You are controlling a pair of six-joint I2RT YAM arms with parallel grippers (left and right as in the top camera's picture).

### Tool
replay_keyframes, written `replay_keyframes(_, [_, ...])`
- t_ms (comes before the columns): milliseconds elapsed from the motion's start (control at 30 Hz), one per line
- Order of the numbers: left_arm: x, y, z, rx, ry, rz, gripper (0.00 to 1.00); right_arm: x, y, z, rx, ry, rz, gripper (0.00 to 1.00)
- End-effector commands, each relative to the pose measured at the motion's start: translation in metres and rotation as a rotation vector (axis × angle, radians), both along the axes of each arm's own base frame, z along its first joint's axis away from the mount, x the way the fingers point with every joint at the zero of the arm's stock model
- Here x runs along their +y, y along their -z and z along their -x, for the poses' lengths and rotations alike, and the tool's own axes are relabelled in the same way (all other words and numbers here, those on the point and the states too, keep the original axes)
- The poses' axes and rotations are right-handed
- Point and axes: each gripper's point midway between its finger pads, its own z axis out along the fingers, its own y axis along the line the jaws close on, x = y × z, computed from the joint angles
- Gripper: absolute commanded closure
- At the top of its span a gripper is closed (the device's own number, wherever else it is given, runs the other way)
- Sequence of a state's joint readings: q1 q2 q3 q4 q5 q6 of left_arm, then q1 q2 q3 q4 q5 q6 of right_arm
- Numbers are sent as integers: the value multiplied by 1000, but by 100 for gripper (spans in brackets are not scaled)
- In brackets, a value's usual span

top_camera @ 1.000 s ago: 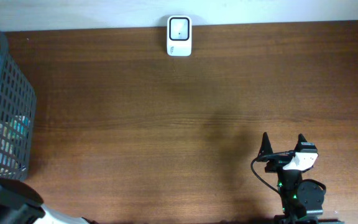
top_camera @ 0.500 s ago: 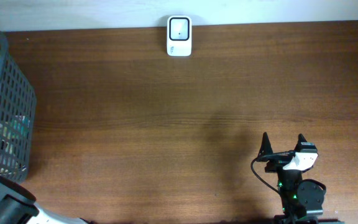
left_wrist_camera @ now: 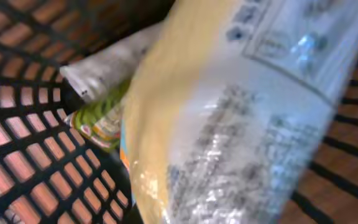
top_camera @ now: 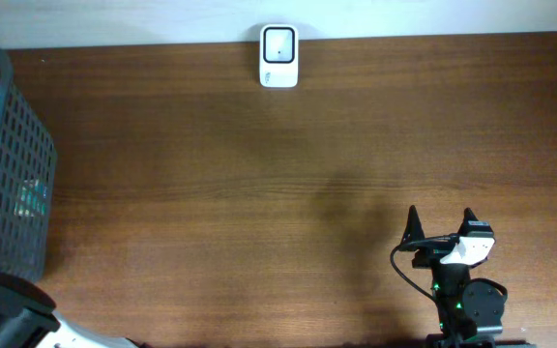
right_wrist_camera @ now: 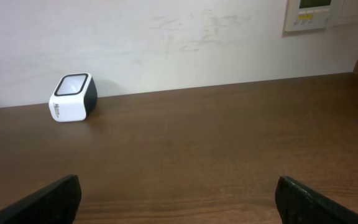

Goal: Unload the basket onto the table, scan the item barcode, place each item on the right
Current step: 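Grasp the white-yellow wipes pack with the left gripper, place it mid-table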

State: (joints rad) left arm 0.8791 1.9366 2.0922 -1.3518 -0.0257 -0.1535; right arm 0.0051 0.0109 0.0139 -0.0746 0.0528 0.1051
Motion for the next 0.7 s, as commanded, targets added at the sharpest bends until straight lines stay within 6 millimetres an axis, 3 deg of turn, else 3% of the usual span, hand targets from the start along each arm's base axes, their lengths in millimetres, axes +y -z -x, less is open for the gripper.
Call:
replay_keyframes(0, [-31,-89,-31,-153,102,-127,87,-3,3,0,2,17,0,1])
replay_keyframes(67, [-72,-145,-46,-253,198,-211,86,-3,3,0,2,17,0,1])
replay_keyframes(133, [-132,-183,-66,-365,348,-229,85,-3,3,0,2,17,0,1])
replay_keyframes(167, [-163,-192,-76,-405,433,-216,84,-3,3,0,2,17,0,1])
replay_keyframes(233, [-222,-190,-98,-421,590,-164,83,-3,3,0,2,17,0,1])
replay_keyframes(300, [-273,-171,-114,-379,722,-99,83,-3,3,0,2,17,0,1])
replay_keyframes(400, [-344,-124,-132,-266,887,9,83,-3,3,0,2,17,0,1])
replay_keyframes(567, [-416,-33,-144,-94,1047,166,83,-3,3,0,2,17,0,1])
replay_keyframes(667, [-442,29,-140,3,1032,256,82,-3,3,0,2,17,0,1])
